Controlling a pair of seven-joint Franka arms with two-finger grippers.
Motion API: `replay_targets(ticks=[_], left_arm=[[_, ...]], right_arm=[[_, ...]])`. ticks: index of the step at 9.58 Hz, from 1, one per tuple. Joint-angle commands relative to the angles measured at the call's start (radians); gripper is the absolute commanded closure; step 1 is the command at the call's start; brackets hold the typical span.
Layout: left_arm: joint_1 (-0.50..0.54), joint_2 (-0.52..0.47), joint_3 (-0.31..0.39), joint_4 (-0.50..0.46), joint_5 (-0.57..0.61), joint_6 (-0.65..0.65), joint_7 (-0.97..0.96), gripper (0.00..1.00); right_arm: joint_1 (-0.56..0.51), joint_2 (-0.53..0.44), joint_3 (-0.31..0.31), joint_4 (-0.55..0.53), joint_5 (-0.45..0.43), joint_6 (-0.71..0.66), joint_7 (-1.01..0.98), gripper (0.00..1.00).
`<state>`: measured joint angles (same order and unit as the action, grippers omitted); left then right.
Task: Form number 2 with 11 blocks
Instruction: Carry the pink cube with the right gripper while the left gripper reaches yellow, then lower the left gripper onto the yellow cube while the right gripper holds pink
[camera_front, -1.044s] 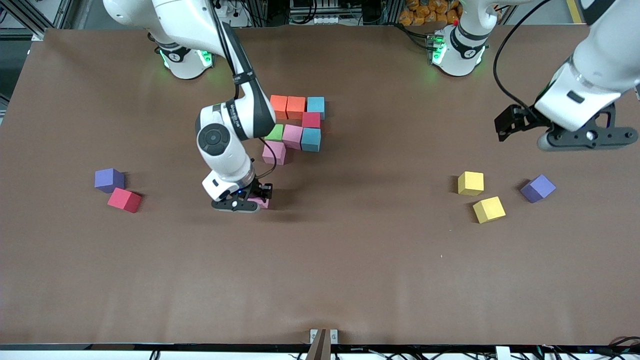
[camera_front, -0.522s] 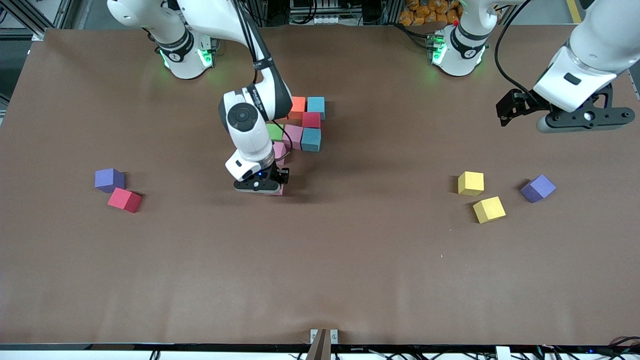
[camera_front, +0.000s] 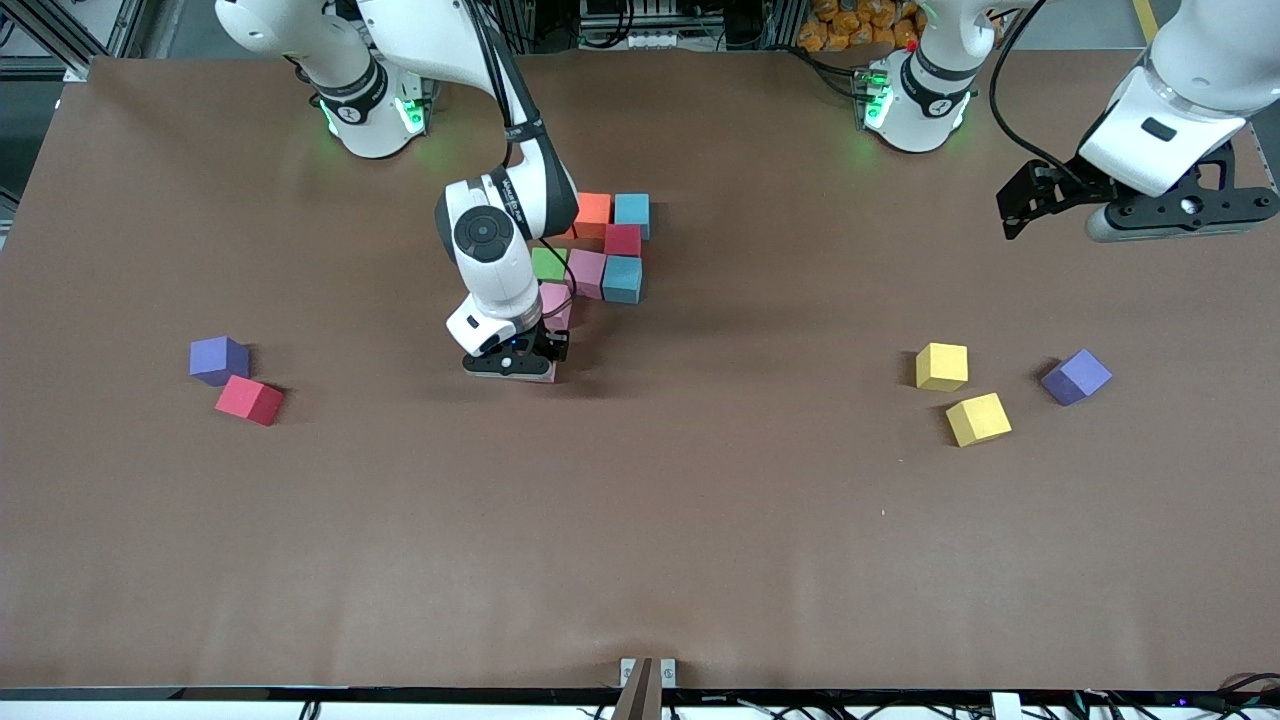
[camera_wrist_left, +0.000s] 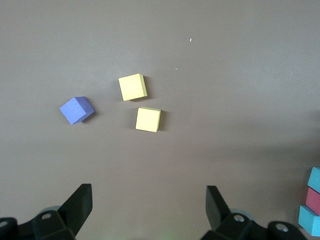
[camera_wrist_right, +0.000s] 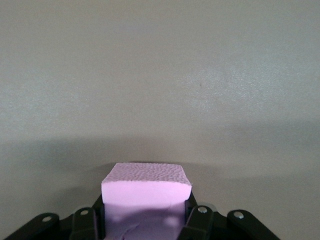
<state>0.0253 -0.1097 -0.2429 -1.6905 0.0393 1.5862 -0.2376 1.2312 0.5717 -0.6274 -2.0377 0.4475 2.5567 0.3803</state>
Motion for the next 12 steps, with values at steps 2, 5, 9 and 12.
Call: replay_targets(ticks=[2,5,9,12], left_arm=[[0.021,-0.033,-0.013,-0.04,-0.025,0.008,0.02,0.0],[0.022,-0.036,-0.01,-0.054,-0.024,-0.021,0.021,0.0],[0.024,-0.018,-0.002,-0.094,-0.016,-0.017,0.021,0.0],[0.018,0.053,0.023,-0.112,-0.012,0.021,0.021,0.0]], right_arm=[[0.019,-0.041,-0.003,-0.053,-0.003,0.002,-0.017,0.76],[0.027,-0.041,-0.002,-0.058,-0.003,0.002,-0.015,0.76],[0.04,-0.041,-0.002,-0.064,-0.003,-0.001,-0.014,0.76],[0.06,-0.041,-0.002,-0.071,-0.003,0.0,-0.014,0.76]])
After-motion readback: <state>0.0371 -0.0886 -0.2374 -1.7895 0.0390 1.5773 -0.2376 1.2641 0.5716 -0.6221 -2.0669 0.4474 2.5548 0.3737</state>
